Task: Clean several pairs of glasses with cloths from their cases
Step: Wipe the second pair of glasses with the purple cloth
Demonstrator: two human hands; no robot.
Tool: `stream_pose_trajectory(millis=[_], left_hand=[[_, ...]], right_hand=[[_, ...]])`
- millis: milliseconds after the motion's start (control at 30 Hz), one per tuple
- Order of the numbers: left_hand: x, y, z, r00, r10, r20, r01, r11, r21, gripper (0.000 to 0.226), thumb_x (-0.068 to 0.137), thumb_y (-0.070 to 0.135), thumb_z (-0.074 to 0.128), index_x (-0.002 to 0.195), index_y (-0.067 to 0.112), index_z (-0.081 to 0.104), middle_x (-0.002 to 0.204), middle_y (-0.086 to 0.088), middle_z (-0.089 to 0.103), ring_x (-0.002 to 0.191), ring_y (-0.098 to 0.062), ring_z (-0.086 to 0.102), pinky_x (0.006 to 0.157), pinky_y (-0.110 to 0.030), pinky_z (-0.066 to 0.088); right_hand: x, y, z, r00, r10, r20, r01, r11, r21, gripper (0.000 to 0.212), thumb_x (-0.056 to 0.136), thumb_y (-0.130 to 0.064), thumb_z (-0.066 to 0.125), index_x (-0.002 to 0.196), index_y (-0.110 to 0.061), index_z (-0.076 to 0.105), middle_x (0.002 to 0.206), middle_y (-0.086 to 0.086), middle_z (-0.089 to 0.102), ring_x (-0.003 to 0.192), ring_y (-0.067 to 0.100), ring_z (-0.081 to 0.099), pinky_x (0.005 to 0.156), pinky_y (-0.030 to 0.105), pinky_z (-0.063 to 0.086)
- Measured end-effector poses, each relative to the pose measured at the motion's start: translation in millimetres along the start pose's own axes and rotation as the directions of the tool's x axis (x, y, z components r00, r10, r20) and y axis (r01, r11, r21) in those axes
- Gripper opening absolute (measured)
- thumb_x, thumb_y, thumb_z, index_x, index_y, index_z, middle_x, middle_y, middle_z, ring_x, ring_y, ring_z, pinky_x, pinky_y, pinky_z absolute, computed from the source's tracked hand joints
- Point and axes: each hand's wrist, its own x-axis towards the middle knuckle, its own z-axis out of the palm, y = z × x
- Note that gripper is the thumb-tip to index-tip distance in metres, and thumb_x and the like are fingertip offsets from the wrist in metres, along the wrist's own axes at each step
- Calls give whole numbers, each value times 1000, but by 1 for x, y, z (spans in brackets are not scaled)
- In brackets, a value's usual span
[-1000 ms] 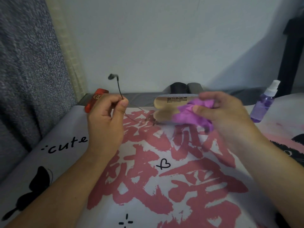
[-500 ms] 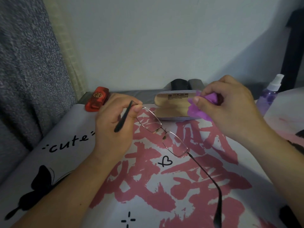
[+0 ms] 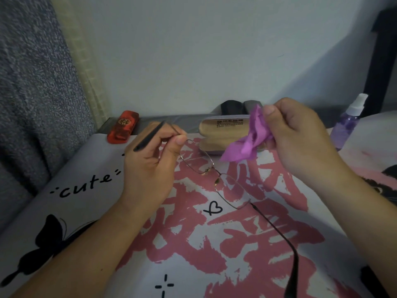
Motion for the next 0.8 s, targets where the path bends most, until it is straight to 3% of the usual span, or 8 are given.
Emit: stream_pose_trajectory(millis=[100,233,333,400,467,567,700,800], left_hand=[[1,1,0,1000,-7,-17,7,1000,5,10,99,11,60,92,17,64,87,7,65,82,-7,61,77,-24,49],[2,-4,0,999,-28,-21,29,999,18,11,99,12,60,92,19,64,88,7,66,83,-6,62,79,-27,51],[3,-12,-1,999,-20,-27,22,999,46,10,99,8,61,94,15,65,87,1,65,84,-9,63,79,-32,53],[4,-15,-4,999,-22,-34,24,998,59,9,99,7,61,94,13,65,87,3,65,85,-9,62,79,-33,53],[6,-17,-6,999,-31,-40,33,998,58,8,99,8,61,93,12,65,87,4,64,84,-11,62,79,-36,53],[7,-18,-8,998,-43,-41,45,997,69,9,99,9,61,92,14,64,88,5,64,85,-11,62,79,-39,53],[6,-19,-7,999,-7,-37,11,995,103,11,98,5,61,91,13,65,85,-1,63,84,-19,62,77,-42,52],[5,-17,-6,998,34,-45,-26,987,159,20,94,-6,63,89,13,66,86,4,61,83,-20,60,76,-37,50]], right_hand=[[-1,3,1,983,171,66,-181,963,200,40,109,-38,39,90,-16,66,73,11,70,56,9,59,65,34,54],[-10,-5,4,877,373,304,-481,711,514,40,108,-37,42,105,-10,72,84,14,77,61,21,66,61,30,57],[-16,-6,8,849,318,422,-481,797,366,33,108,-32,46,105,-13,72,79,11,77,60,20,67,62,31,57],[-18,-8,8,867,238,438,-344,922,179,31,105,-33,49,95,-18,74,69,4,73,58,15,63,65,30,51],[-16,-12,6,884,163,438,-249,957,147,32,103,-35,50,90,-20,75,70,1,74,63,16,67,74,24,53],[-11,-13,-1,833,163,528,-366,878,307,30,102,-30,52,92,-18,77,91,12,78,90,34,74,94,45,56],[-13,-9,-1,616,205,760,-524,828,201,27,96,-28,56,104,-11,75,103,15,77,100,34,74,89,41,57],[-19,-5,10,601,198,774,-549,807,219,31,95,-30,61,112,-5,71,110,13,76,105,29,73,95,45,57]])
